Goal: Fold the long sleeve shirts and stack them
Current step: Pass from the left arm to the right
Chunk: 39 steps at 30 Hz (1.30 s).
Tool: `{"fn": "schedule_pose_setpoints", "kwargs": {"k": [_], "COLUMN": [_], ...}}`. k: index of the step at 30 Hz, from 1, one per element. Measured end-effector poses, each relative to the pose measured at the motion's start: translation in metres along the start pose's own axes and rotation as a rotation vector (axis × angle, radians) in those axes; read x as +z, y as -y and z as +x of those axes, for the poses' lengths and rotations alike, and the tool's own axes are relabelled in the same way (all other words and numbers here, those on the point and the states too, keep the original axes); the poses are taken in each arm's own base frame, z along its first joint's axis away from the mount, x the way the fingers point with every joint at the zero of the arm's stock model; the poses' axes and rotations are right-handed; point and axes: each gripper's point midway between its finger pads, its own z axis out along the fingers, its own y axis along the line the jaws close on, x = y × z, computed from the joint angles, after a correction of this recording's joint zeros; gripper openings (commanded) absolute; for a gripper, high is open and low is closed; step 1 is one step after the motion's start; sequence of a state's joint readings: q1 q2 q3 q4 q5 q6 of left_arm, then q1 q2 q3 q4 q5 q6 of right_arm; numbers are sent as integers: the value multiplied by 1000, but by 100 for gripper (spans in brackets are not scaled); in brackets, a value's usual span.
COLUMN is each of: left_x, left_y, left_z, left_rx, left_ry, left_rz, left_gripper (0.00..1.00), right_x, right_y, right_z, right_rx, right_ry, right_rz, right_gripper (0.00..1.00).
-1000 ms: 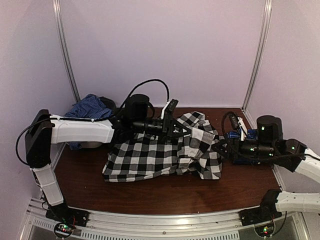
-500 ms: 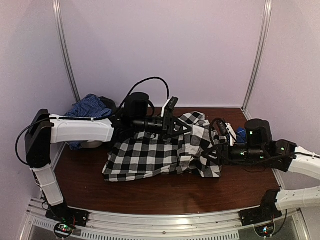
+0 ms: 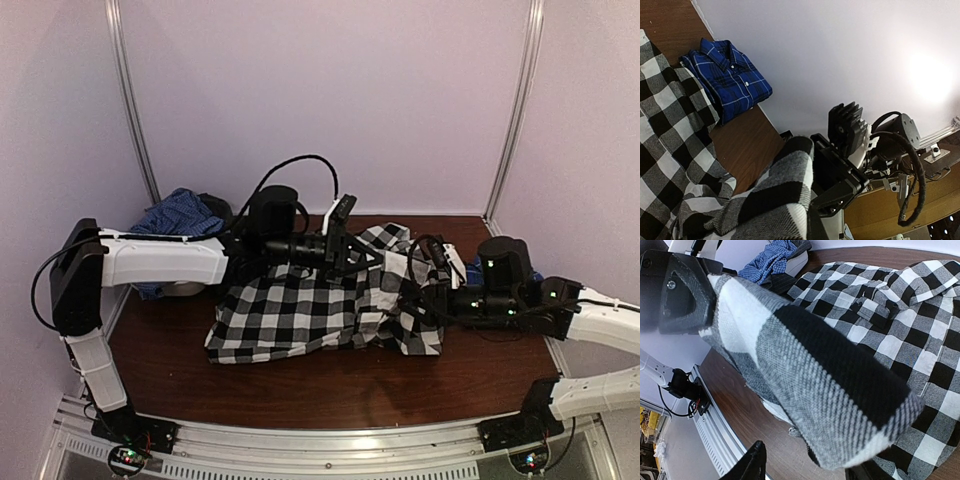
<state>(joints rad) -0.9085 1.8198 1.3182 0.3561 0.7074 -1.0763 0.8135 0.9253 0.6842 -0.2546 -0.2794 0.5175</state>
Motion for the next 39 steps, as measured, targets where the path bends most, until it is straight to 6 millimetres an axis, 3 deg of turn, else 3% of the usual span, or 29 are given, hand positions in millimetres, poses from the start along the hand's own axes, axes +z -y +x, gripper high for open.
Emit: {"fn": "schedule_pose_setpoints", "kwargs": {"k": [12, 14, 18, 20, 28, 34, 39], "left_x": [-2, -3, -4, -4, -23, -69, -113], "left_y": [-11, -13, -13, -12, 1, 0, -28], "left_z": [11, 13, 14, 14, 12, 19, 45], "left_rx": [-15, -19, -19, -9, 153, 325, 421], "left_ry": [-12, -14, -15, -15, 4, 38, 14], "left_rz": [-14, -18, -17, -15, -81, -269, -467], "left_gripper": [0, 0, 0, 1, 58, 69, 73], "right_x": [-2, -1, 4, 4, -7, -19, -23], "right_y": [-12, -13, -10, -8, -2, -5, 9], "right_z": [-30, -31, -33, -35, -62, -89, -96], "right_rx": [-63, -74, -79, -77, -85, -85, -61], "right_ry": [66, 70, 72, 77, 139, 191, 181], "right_rz": [-8, -7, 0, 5, 52, 66, 117], "right_gripper": [43, 35, 3, 0, 0, 0, 0]}}
